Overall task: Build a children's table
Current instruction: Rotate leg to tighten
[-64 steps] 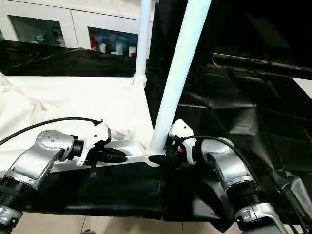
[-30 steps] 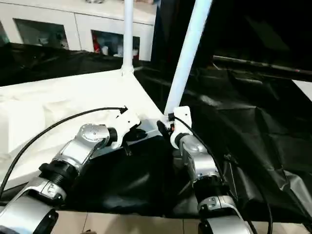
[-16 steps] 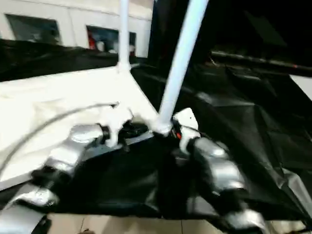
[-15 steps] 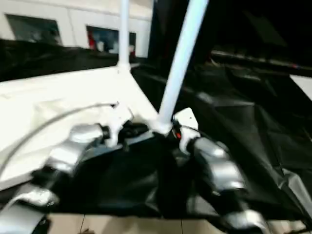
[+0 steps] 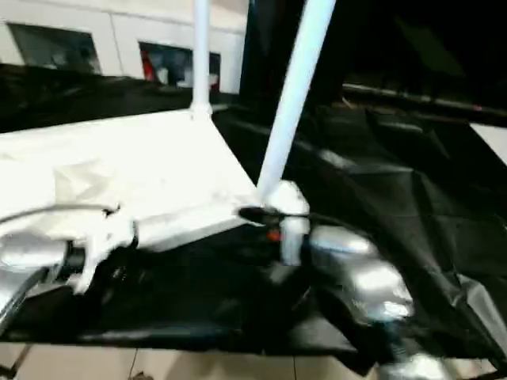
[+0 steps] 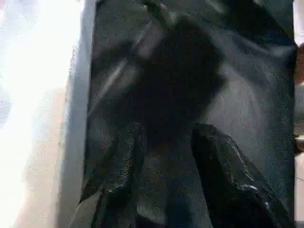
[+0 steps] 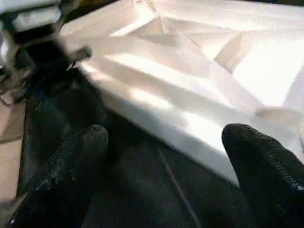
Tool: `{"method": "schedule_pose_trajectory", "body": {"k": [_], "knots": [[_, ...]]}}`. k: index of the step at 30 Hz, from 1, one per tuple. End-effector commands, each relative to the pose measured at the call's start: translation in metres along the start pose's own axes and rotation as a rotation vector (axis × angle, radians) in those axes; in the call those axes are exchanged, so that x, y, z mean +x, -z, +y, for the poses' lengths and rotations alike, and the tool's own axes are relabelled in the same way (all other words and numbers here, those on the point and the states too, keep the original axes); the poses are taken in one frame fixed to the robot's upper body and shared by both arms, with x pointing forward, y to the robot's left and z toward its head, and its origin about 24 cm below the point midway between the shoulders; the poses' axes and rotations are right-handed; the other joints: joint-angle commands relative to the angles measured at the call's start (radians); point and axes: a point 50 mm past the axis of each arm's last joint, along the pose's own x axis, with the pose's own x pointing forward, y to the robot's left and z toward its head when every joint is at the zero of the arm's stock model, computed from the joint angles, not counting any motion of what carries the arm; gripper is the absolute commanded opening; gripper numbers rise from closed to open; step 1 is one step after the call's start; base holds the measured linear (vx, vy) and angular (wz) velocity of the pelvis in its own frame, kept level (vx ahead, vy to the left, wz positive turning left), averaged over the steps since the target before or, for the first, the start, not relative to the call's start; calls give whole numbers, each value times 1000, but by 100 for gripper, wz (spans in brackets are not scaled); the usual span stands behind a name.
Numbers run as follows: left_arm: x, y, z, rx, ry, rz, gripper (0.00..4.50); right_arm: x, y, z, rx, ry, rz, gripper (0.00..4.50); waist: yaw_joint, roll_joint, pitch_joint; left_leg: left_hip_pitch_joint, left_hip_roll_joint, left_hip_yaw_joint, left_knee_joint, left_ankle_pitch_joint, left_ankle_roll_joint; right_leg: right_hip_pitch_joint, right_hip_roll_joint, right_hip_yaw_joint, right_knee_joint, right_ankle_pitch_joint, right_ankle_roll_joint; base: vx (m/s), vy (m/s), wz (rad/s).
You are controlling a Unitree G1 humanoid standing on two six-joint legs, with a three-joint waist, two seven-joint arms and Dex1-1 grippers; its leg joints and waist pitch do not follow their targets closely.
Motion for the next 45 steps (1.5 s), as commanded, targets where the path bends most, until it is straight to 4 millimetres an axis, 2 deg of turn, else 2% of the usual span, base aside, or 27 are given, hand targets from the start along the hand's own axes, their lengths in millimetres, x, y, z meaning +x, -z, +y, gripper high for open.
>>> {"method": "schedule_pose_trajectory", "body": {"k": [1, 2, 3, 4, 7, 8, 10, 13, 14, 15, 16, 17, 18, 19, 20, 21, 25, 28, 30, 33, 39, 40, 41, 42, 45], "knots": [[-1, -2, -2, 22, -29, 34, 231, 9, 3, -10, -7, 103, 3, 422, -6, 21, -46, 8, 33, -8, -77, -220, -28, 37, -71, 64, -72, -253, -153, 0, 0, 0], [-4, 4, -1, 27, -69, 94, 246, 24, 6, -15, 32, 179, -24, 422, -10, 21, -47, 10, 31, -7, -78, -226, -41, 35, -70, 63, -75, -268, -149, 0, 0, 0], [-6, 7, 0, 29, -86, 122, 246, 29, 7, -16, 54, 202, -37, 422, -12, 21, -49, 10, 31, -8, -76, -230, -44, 36, -71, 64, -73, -263, -150, 0, 0, 0], [-7, 8, 0, 29, -94, 137, 269, 32, 8, -16, 68, 209, -44, 422, -14, 21, -49, 7, 30, -9, -77, -223, -47, 39, -69, 65, -71, -255, -142, 0, 0, 0], [-13, 13, 2, 40, -128, 194, 276, 41, 7, -20, 127, 247, -87, 422, -11, 27, -53, 12, 29, -6, -75, -184, -45, 40, -64, 65, -61, -156, -157, 0, 0, 0], [-14, 14, 3, 40, -138, 209, 297, 44, 7, -23, 140, 273, -103, 422, -11, 26, -53, 10, 29, -5, -74, -181, -47, 41, -64, 66, -58, -136, -164, 0, 0, 0], [-19, 14, 4, 44, -151, 227, 312, 48, 6, -29, 204, 323, -143, 422, -11, 26, -53, 8, 27, -6, -75, -183, -52, 44, -65, 66, -58, -143, -163, 0, 0, 0], [-21, 13, 6, 46, -170, 234, 313, 53, 7, -41, 254, 437, -175, 422, -13, 26, -50, 10, 27, -5, -75, -215, -60, 38, -68, 68, -61, -192, -161, 0, 0, 0], [-21, 13, 7, 55, -183, 242, 313, 52, 8, -47, 278, 520, -185, 422, -12, 26, -52, 9, 27, -6, -74, -215, -63, 42, -69, 68, -62, -206, -152, 0, 0, 0], [-22, 13, 7, 58, -187, 245, 313, 52, 9, -51, 297, 567, -192, 422, -12, 27, -51, 10, 27, -5, -74, -219, -65, 38, -69, 68, -62, -213, -151, 0, 0, 0], [-21, 14, 7, 60, -192, 247, 313, 50, 10, -56, 315, 620, -201, 422, -12, 23, -51, 16, 28, -4, -73, -233, -70, 33, -68, 68, -64, -229, -147, 0, 0, 0], [-21, 14, 8, 64, -202, 249, 313, 47, 10, -60, 334, 676, -208, 422, -8, 27, -52, 16, 26, -4, -73, -234, -71, 35, -65, 67, -63, -224, -142, 0, 0, 0], [-21, 14, 8, 70, -217, 252, 313, 44, 11, -66, 358, 733, -215, 422, -9, 25, -51, 16, 28, -4, -73, -236, -73, 32, -64, 67, -61, -220, -141, 0, 0, 0], [-21, 14, 9, 71, -219, 254, 313, 43, 11, -67, 362, 742, -217, 422, -8, 27, -53, 16, 26, -4, -73, -237, -76, 32, -63, 67, -59, -207, -140, 0, 0, 0], [-22, 15, 10, 74, -233, 261, 313, 40, 11, -72, 384, 789, -227, 422, -7, 23, -53, 15, 26, -3, -72, -235, -76, 33, -62, 66, -58, -194, -137, 0, 0, 0], [-22, 15, 11, 75, -240, 264, 313, 38, 11, -74, 394, 809, -232, 422, -7, 25, -53, 14, 26, -4, -72, -239, -76, 34, -63, 66, -57, -197, -135, 0, 0, 0], [-24, 15, 16, 91, -297, 266, 313, 14, 14, -95, 477, 988, -276, 422, -6, 17, -56, 10, 24, -3, -68, -228, -69, 36, -62, 65, -55, -189, -124, 0, 0, 0], [-24, 15, 17, 96, -312, 262, 313, 7, 13, -100, 476, 1026, -282, 422, -3, 15, -57, 6, 21, -1, -66, -204, -68, 41, -61, 64, -52, -172, -122, 0, 0, 0], [-24, 17, 19, 104, -326, 265, 313, -4, 12, -107, 468, 1072, -293, 422, -6, 9, -59, 1, 19, -1, -63, -192, -62, 44, -61, 63, -50, -165, -122, 0, 0, 0], [-24, 17, 19, 105, -336, 261, 313, -8, 12, -109, 468, 1087, -294, 422, -12, 6, -59, -5, 18, -2, -62, -190, -50, 46, -62, 62, -52, -191, -119, 0, 0, 0], [-24, 17, 18, 137, -369, 172, 313, -23, 15, -115, 445, 1135, -297, 422, -15, 7, -59, -2, 21, -1, -59, -201, -39, 41, -61, 60, -55, -203, -130, 0, 0, 0], [-25, 15, 17, 132, -375, 136, 313, -24, 15, -115, 433, 1126, -294, 422, -15, 10, -59, -1, 22, -2, -59, -204, -40, 39, -59, 60, -53, -198, -131, 0, 0, 0], [-25, 13, 17, 121, -384, 88, 313, -24, 16, -115, 415, 1108, -291, 422, -16, 8, -59, -2, 21, 0, -58, -202, -37, 40, -59, 60, -53, -185, -137, 0, 0, 0], [-24, 4, 17, 110, -412, -41, 313, -24, 17, -112, 359, 1049, -270, 422, -16, 4, -60, -4, 21, 0, -57, -201, -35, 41, -59, 60, -52, -180, -142, 0, 0, 0], [-21, -4, 14, 85, -420, -144, 313, -20, 18, -108, 273, 960, -228, 422, -13, 7, -59, -3, 23, 0, -56, -202, -27, 41, -58, 60, -53, -166, -151, 0, 0, 0]]}}
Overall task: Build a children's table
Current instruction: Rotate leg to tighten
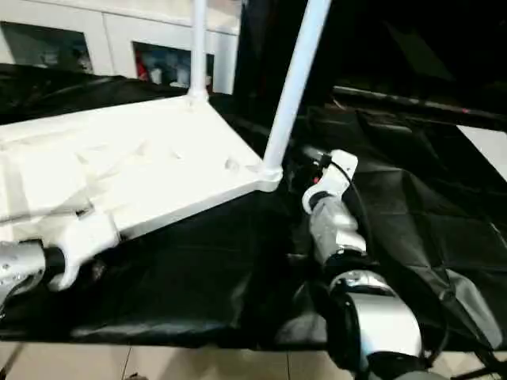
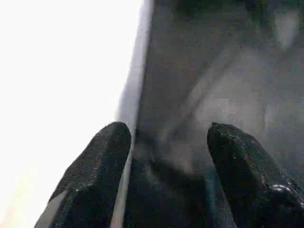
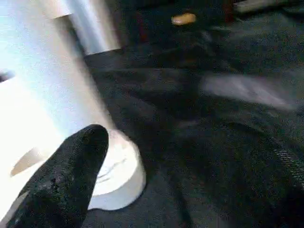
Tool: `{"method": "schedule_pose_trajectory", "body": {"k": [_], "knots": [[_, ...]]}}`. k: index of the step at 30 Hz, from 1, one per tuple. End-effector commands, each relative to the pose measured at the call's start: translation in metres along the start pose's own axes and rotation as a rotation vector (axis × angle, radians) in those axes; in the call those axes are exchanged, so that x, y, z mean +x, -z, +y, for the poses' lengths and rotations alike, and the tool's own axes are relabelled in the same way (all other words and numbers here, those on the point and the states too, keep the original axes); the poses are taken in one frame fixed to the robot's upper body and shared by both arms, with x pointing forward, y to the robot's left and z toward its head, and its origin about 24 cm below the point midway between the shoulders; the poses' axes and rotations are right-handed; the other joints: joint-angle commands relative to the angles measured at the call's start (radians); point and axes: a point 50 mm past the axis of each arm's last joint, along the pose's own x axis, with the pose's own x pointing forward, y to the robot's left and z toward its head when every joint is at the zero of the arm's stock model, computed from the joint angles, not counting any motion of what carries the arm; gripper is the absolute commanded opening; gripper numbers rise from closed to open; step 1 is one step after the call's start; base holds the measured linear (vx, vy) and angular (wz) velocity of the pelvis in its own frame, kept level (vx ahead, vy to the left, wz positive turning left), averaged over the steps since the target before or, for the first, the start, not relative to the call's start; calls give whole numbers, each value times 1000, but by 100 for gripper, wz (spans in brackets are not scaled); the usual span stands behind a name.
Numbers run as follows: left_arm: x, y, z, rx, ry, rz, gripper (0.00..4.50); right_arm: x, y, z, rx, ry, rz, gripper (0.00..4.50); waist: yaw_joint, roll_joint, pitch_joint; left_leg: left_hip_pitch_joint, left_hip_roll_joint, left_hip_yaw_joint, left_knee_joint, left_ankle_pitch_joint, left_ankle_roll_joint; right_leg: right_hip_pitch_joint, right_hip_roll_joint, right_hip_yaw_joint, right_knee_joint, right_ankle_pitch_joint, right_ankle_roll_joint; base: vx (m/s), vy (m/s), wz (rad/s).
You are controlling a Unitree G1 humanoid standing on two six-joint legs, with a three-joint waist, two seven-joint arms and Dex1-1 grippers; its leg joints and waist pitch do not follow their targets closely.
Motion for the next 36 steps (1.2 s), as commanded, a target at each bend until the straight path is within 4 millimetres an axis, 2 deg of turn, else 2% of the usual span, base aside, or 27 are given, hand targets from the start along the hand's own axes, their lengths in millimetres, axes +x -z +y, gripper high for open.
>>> {"method": "schedule_pose_trajectory", "body": {"k": [1, 3, 4, 5, 6, 7, 8, 9, 10, 12, 13, 14, 15, 16, 17, 18, 19, 20, 22, 23, 26, 27, 30, 32, 34, 35, 36], "knots": [[-2, -11, -2, -19, -5, -87, 313, -4, 2, 2, -104, -104, 0, 422, -2, 23, -55, 2, 21, 3, -65, -211, -16, 46, -62, 61, -69, -177, -145, 0, 0, 0], [-1, -9, -13, -43, 51, -65, 313, -8, 6, 16, -204, -266, 11, 422, 1, 20, -55, 0, 24, 1, -65, -204, -10, 48, -64, 61, -69, -177, -142, 0, 0, 0], [-1, -8, -13, -44, 53, -63, 313, -8, 7, 17, -208, -273, 12, 422, 0, 17, -53, 0, 25, 1, -66, -211, -3, 48, -63, 61, -71, -199, -137, 0, 0, 0], [-2, -2, -21, -53, 92, -15, 313, -12, 11, 29, -256, -386, 29, 422, -1, 19, -52, 2, 25, 0, -67, -225, -2, 44, -64, 61, -75, -232, -132, 0, 0, 0], [-2, -2, -21, -53, 92, -15, 313, -12, 11, 29, -256, -386, 29, 422, -2, 12, -49, -1, 27, -1, -69, -232, -2, 46, -65, 61, -76, -261, -121, 0, 0, 0], [-3, 0, -27, -58, 105, -4, 313, -13, 13, 38, -265, -442, 35, 422, -6, 4, -49, -2, 27, -1, -69, -232, -1, 45, -64, 62, -78, -273, -117, 0, 0, 0], [-4, 0, -30, -61, 112, 0, 313, -14, 14, 43, -268, -474, 38, 422, -7, 6, -48, 0, 28, -3, -71, -236, -5, 43, -65, 62, -79, -288, -113, 0, 0, 0], [-7, 1, -34, -75, 101, -2, 313, -14, 13, 53, -246, -521, 32, 422, -10, -2, -48, -3, 30, -5, -72, -237, -9, 45, -67, 63, -76, -298, -112, 0, 0, 0], [-7, 1, -35, -78, 98, -4, 313, -14, 13, 55, -239, -531, 31, 422, -10, 4, -49, 1, 31, -5, -72, -234, -12, 43, -68, 64, -77, -290, -115, 0, 0, 0], [-12, 2, -38, -75, 80, 8, 313, -13, 11, 68, -219, -579, 19, 436, -13, 3, -46, 4, 34, -6, -75, -231, -21, 38, -65, 63, -76, -258, -124, 0, 0, 0], [-15, 3, -40, -75, 62, 16, 313, -10, 9, 75, -203, -598, 9, 436, -16, -8, -48, 3, 35, -4, -74, -224, -26, 39, -62, 63, -73, -226, -132, 0, 0, 0], [-15, 3, -40, -75, 62, 16, 313, -10, 9, 75, -203, -598, 9, 436, -17, -5, -45, 6, 35, -3, -75, -239, -33, 37, -61, 63, -74, -227, -134, 0, 0, 0], [-18, 4, -41, -69, 20, 25, 313, -6, 4, 86, -186, -614, -12, 436, -15, -12, -45, 9, 35, -2, -73, -241, -33, 35, -62, 64, -76, -229, -133, 0, 0, 0], [-19, 4, -41, -68, 6, 26, 313, -4, 3, 89, -185, -611, -17, 436, -18, -10, -43, 4, 36, -5, -76, -252, -41, 40, -63, 64, -73, -237, -136, 0, 0, 0], [-20, 4, -42, -65, -35, 29, 313, 1, -1, 98, -185, -603, -31, 436, -17, -17, -38, 7, 35, -5, -76, -269, -45, 32, -63, 64, -75, -276, -129, 0, 0, 0], [-20, 4, -43, -64, -65, 30, 313, 4, -4, 102, -194, -585, -44, 436, -19, -16, -39, 7, 36, -6, -76, -281, -49, 34, -66, 64, -76, -288, -129, 0, 0, 0], [-20, 4, -43, -64, -65, 30, 313, 4, -4, 102, -194, -585, -44, 436, -18, -23, -31, 9, 35, -6, -77, -292, -53, 28, -65, 64, -80, -312, -119, 0, 0, 0], [-21, 4, -43, -63, -82, 30, 313, 5, -6, 105, -199, -572, -51, 436, -15, -19, -29, 14, 35, -6, -77, -306, -56, 25, -63, 65, -83, -319, -110, 0, 0, 0], [-23, 5, -45, -63, -118, 42, 313, 13, -14, 109, -227, -460, -69, 436, -14, -28, -23, 14, 34, -8, -80, -319, -65, 22, -62, 63, -82, -331, -103, 0, 0, 0], [-23, 5, -45, -63, -119, 43, 313, 14, -15, 109, -228, -455, -70, 436, -13, -27, -24, 15, 33, -9, -79, -323, -73, 22, -61, 62, -81, -326, -105, 0, 0, 0], [-29, 6, -49, -33, -134, 75, 313, 28, -38, 106, -168, -222, -74, 436, -9, -30, -23, 15, 31, -8, -78, -314, -80, 21, -59, 62, -77, -292, -100, 0, 0, 0], [-29, 6, -49, -33, -134, 75, 313, 28, -39, 106, -166, -216, -74, 436, -10, -30, -26, 14, 29, -7, -76, -297, -82, 23, -57, 62, -70, -261, -108, 0, 0, 0], [-30, 7, -49, -35, -136, 87, 313, 31, -46, 102, -150, -155, -77, 436, -3, -27, -22, 14, 28, -2, -74, -268, -81, 21, -54, 63, -66, -208, -106, 0, 0, 0], [-30, 7, -48, -33, -138, 93, 313, 32, -51, 99, -158, -109, -79, 436, 0, -29, -24, 11, 26, -1, -73, -242, -83, 26, -53, 63, -62, -178, -104, 0, 0, 0], [-31, 7, -48, -31, -142, 98, 313, 33, -53, 97, -165, -77, -82, 436, 1, -28, -23, 10, 26, -1, -74, -245, -85, 27, -54, 63, -64, -182, -100, 0, 0, 0], [-31, 9, -48, -28, -147, 113, 313, 34, -59, 86, -146, 22, -72, 436, 1, -26, -23, 11, 26, -1, -73, -251, -88, 27, -54, 63, -64, -191, -101, 0, 0, 0], [-31, 9, -48, -27, -148, 117, 313, 34, -60, 84, -141, 41, -70, 436, 1, -28, -22, 11, 26, -1, -74, -254, -90, 26, -53, 62, -65, -197, -100, 0, 0, 0]]}}
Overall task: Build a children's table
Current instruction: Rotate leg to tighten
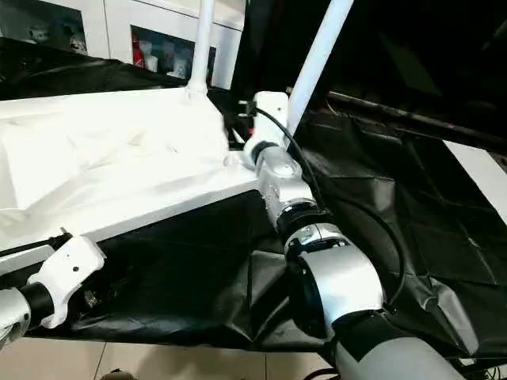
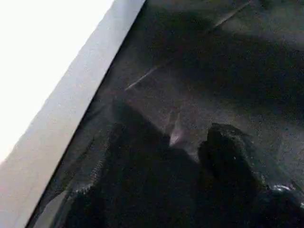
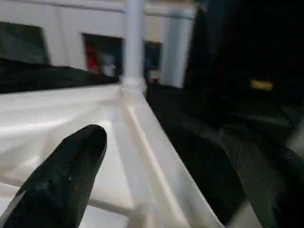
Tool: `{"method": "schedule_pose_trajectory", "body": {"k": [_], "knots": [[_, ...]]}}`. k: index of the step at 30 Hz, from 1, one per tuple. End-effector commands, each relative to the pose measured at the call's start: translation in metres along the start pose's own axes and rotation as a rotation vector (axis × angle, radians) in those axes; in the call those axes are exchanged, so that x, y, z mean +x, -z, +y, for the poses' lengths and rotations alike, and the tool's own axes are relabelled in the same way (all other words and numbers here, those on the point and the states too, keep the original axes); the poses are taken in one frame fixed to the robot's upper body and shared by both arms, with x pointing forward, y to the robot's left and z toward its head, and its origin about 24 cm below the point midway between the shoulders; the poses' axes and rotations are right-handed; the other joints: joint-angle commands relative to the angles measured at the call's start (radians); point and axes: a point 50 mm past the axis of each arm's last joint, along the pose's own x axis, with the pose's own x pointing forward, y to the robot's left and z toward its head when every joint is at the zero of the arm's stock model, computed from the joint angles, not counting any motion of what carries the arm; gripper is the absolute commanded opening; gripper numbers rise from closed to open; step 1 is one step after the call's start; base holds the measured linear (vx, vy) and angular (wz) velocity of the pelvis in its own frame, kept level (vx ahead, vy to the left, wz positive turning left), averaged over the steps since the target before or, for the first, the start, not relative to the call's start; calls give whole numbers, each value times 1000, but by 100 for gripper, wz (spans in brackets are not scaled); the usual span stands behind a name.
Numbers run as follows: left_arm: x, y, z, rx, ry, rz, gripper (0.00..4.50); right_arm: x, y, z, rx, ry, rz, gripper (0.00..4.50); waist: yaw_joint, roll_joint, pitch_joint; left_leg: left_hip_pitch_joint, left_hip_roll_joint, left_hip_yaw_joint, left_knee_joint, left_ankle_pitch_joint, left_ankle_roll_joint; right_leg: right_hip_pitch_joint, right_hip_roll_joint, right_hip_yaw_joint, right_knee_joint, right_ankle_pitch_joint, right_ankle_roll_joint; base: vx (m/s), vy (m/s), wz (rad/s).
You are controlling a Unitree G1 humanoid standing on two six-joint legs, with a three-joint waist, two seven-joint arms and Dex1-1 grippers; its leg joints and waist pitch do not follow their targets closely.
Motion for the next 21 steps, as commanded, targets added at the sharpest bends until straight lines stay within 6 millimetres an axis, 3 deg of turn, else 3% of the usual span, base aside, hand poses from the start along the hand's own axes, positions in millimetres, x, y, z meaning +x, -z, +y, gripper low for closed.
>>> {"method": "schedule_pose_trajectory", "body": {"k": [1, 4, 8, 21], "knots": [[-1, -3, -2, 21, -6, 7, 313, 0, -8, -29, 24, 168, 18, 436, -4, 50, -42, 15, 12, 0, -74, -272, -87, 30, -66, 61, -64, -212, -98, 0, 0, 0], [-1, -2, -3, 17, -7, 15, 313, -1, -11, -41, 19, 261, 11, 436, 1, 51, -39, 20, 12, 0, -74, -311, -93, 23, -69, 61, -70, -260, -91, 0, 0, 0], [-2, 2, -3, 24, -12, 40, 313, -3, -10, -54, 14, 346, 26, 436, 13, 49, -42, 17, 11, 2, -73, -272, -93, 27, -66, 61, -64, -206, -89, 0, 0, 0], [-7, 12, -1, 28, -42, 94, 313, -19, -20, -111, 21, 601, -11, 436, 18, 37, -49, 8, 8, 5, -66, -215, -87, 36, -66, 58, -60, -178, -83, 0, 0, 0]]}}
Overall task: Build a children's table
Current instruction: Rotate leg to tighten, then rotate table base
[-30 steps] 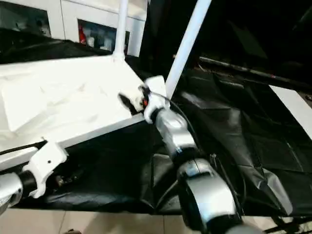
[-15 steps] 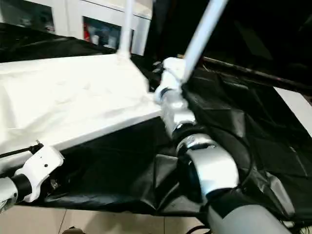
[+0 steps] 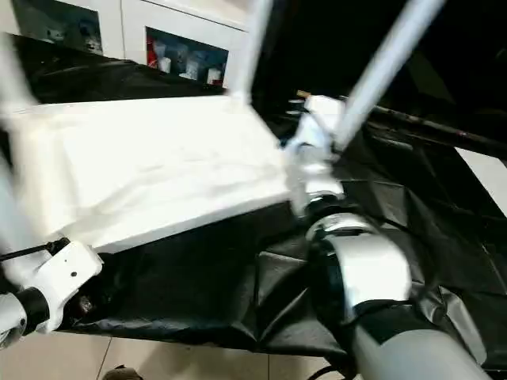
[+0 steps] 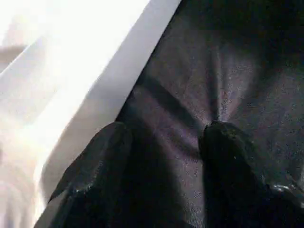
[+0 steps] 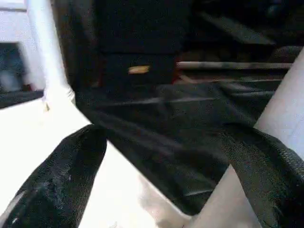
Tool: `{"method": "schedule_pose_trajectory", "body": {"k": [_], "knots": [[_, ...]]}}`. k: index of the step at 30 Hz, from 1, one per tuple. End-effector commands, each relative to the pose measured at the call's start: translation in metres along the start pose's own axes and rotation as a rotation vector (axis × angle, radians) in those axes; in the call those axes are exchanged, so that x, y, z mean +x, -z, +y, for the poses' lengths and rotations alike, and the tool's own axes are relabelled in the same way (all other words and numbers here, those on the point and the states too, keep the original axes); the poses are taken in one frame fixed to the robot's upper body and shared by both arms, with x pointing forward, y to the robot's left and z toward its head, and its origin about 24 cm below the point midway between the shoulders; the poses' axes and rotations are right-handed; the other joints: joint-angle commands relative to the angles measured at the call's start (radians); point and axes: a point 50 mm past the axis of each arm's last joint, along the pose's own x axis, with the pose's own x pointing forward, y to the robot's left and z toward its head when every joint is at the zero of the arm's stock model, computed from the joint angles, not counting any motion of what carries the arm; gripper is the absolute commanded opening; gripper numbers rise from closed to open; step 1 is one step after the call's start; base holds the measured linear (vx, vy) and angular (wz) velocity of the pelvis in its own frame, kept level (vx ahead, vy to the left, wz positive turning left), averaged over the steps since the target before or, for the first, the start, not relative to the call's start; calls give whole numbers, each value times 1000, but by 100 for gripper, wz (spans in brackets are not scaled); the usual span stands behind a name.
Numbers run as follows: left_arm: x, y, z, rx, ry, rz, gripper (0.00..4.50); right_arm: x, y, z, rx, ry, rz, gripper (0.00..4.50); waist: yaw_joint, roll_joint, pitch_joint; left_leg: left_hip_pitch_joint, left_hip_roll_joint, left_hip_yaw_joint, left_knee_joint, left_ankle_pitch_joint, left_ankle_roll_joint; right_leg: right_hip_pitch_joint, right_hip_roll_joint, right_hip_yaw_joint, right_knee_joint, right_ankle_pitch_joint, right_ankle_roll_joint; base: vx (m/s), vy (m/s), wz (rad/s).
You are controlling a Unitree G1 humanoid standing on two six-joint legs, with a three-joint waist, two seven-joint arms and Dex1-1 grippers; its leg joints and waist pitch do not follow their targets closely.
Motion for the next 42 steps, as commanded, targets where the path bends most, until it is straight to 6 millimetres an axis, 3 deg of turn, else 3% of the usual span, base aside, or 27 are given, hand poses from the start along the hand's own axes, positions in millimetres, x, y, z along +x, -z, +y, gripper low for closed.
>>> {"method": "schedule_pose_trajectory", "body": {"k": [1, 5, 7, 9, 11, 13, 15, 18, 19, 20, 21, 22, 24, 27, 28, 29, 30, 32, 33, 34, 36, 37, 38, 39, 40, 41, 42], "knots": [[-2, 7, 1, 3, -22, 45, 313, 6, -5, -31, -3, 106, -30, 436, -9, 37, -49, 12, 8, 4, -68, -214, -87, 39, -67, 59, -60, -183, -82, 0, 0, 0], [-4, 9, 4, 0, -41, 24, 313, 7, -5, -37, -30, 87, -40, 436, -15, 33, -48, 8, 8, 3, -67, -234, -78, 38, -68, 59, -67, -230, -74, 0, 0, 0], [-9, 7, 3, -23, -19, -53, 313, 6, -1, -27, -67, -38, -47, 436, -21, 40, -52, 6, 8, 1, -65, -256, -70, 39, -69, 59, -69, -242, -76, 0, 0, 0], [-17, 4, 3, -94, 2, -142, 313, 3, 3, -16, -107, -162, -55, 436, -27, 37, -52, 5, 10, 0, -65, -249, -65, 39, -68, 58, -66, -224, -85, 0, 0, 0], [-39, 9, 7, -203, 69, -192, 313, -5, 16, 1, -160, -379, -53, 436, -35, 37, -51, -2, 11, -1, -67, -247, -60, 42, -69, 58, -67, -216, -100, 0, 0, 0], [-46, 13, 10, -223, 77, -187, 339, -8, 21, 6, -176, -457, -51, 450, -42, 37, -49, 2, 14, -1, -67, -264, -44, 38, -67, 60, -69, -229, -105, 0, 0, 0], [-65, 21, 18, -266, 91, -165, 346, -18, 37, 14, -188, -656, -31, 450, -45, 36, -55, 3, 15, 0, -65, -259, -25, 42, -67, 63, -68, -216, -114, 0, 0, 0], [-79, 23, 30, -304, 61, -200, 373, -28, 53, 15, -226, -776, -23, 450, -41, 45, -52, 17, 20, 3, -69, -260, -31, 33, -62, 62, -66, -180, -136, 0, 0, 0], [-84, 26, 34, -311, 41, -207, 385, -32, 59, 14, -240, -821, -28, 450, -37, 50, -50, 18, 19, 3, -70, -288, -34, 33, -61, 62, -69, -195, -135, 0, 0, 0], [-88, 28, 38, -310, 26, -208, 389, -34, 62, 12, -244, -846, -32, 450, -32, 48, -48, 19, 20, 1, -74, -313, -36, 33, -63, 63, -74, -228, -127, 0, 0, 0], [-90, 30, 41, -315, 11, -213, 389, -36, 66, 9, -234, -866, -29, 450, -30, 55, -46, 21, 21, 0, -75, -331, -40, 32, -65, 63, -75, -247, -124, 0, 0, 0], [-94, 30, 46, -329, -13, -246, 391, -38, 69, 5, -217, -884, -26, 450, -29, 53, -45, 22, 19, -2, -76, -360, -42, 33, -65, 64, -81, -284, -116, 0, 0, 0], [-97, 26, 55, -340, -38, -310, 429, -42, 72, -2, -201, -922, -26, 450, -28, 57, -43, 27, 21, -6, -80, -401, -51, 31, -66, 63, -85, -321, -115, 0, 0, 0], [-93, 12, 65, -334, -48, -413, 441, -48, 76, -14, -215, -974, -13, 450, -16, 61, -46, 36, 21, -9, -80, -413, -54, 34, -68, 64, -88, -320, -113, 0, 0, 0], [-85, 1, 69, -334, -45, -475, 441, -52, 76, -24, -222, -1000, -8, 450, -17, 64, -42, 30, 20, -12, -85, -422, -59, 40, -65, 62, -86, -315, -119, 0, 0, 0], [-85, 1, 69, -334, -45, -475, 441, -52, 76, -24, -222, -1000, -8, 450, -11, 61, -48, 36, 21, -11, -81, -410, -62, 38, -69, 63, -82, -303, -119, 0, 0, 0], [-80, -3, 72, -336, -49, -499, 441, -54, 75, -30, -222, -1001, -5, 450, -12, 72, -48, 30, 19, -14, -83, -408, -64, 43, -70, 63, -79, -298, -124, 0, 0, 0], [-71, -6, 76, -343, -68, -527, 441, -58, 73, -39, -227, -1000, -6, 450, -10, 68, -52, 29, 19, -12, -81, -382, -63, 47, -69, 62, -81, -271, -123, 0, 0, 0], [-64, -8, 77, -364, -61, -556, 441, -62, 73, -48, -242, -988, -4, 450, -3, 98, -54, 32, 17, -12, -79, -365, -65, 45, -71, 65, -74, -244, -131, 0, 0, 0], [-64, -8, 77, -364, -61, -556, 441, -62, 73, -48, -242, -988, -4, 450, -3, 79, -56, 32, 17, -8, -77, -339, -58, 49, -69, 64, -79, -215, -128, 0, 0, 0], [-54, -11, 77, -389, -26, -576, 441, -69, 74, -59, -261, -965, 13, 450, 1, 78, -57, 27, 13, -6, -76, -317, -49, 54, -69, 65, -78, -209, -130, 0, 0, 0], [-50, -13, 77, -396, -10, -584, 441, -71, 75, -64, -270, -951, 20, 450, -2, 96, -58, 25, 12, -6, -77, -328, -47, 56, -67, 63, -83, -206, -134, 0, 0, 0], [-46, -16, 77, -401, 5, -595, 441, -74, 76, -67, -271, -942, 30, 450, 3, 107, -59, 27, 13, -10, -77, -329, -49, 57, -69, 63, -78, -215, -136, 0, 0, 0], [-42, -19, 77, -407, 20, -605, 441, -77, 76, -69, -270, -935, 39, 450, 2, 104, -58, 27, 13, -9, -78, -325, -47, 57, -67, 62, -83, -219, -132, 0, 0, 0], [-37, -26, 76, -418, 56, -636, 441, -81, 80, -72, -279, -926, 73, 450, 7, 128, -58, 30, 11, -11, -78, -325, -49, 56, -68, 63, -77, -213, -135, 0, 0, 0], [-36, -27, 76, -419, 63, -642, 441, -81, 82, -73, -284, -920, 81, 450, 6, 113, -56, 29, 11, -8, -78, -342, -42, 55, -68, 61, -85, -239, -136, 0, 0, 0], [-34, -30, 76, -422, 80, -656, 441, -83, 84, -75, -299, -907, 100, 450, 7, 129, -56, 28, 9, -12, -79, -350, -45, 58, -69, 61, -83, -259, -136, 0, 0, 0]]}}
